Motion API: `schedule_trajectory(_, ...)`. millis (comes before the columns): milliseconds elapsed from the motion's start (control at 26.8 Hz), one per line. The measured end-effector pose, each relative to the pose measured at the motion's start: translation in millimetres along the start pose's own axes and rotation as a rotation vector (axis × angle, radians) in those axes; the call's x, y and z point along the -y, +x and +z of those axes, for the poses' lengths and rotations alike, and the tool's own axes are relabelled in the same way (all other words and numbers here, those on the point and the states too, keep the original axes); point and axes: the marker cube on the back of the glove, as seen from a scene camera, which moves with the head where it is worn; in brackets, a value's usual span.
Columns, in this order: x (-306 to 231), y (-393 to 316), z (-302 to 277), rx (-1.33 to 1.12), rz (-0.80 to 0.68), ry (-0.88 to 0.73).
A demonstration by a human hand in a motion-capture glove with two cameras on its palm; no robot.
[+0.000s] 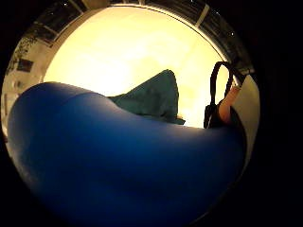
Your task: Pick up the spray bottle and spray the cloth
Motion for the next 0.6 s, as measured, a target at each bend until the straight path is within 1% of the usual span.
schedule_trajectory(112, 1.2, -1.5, 11.0, -0.092, 0.030, -0.013)
schedule_trajectory(224, 2.6, -16.8, 28.1, -0.080, 0.031, -0.050)
schedule_trajectory(335, 4.0, -30.2, 47.2, -0.068, -0.003, -0.090)
schedule_trajectory(447, 5.5, -30.7, 63.0, -0.157, -0.027, -0.108)
schedule_trajectory(596, 6.4, -36.0, 62.2, -0.159, -0.014, -0.104)
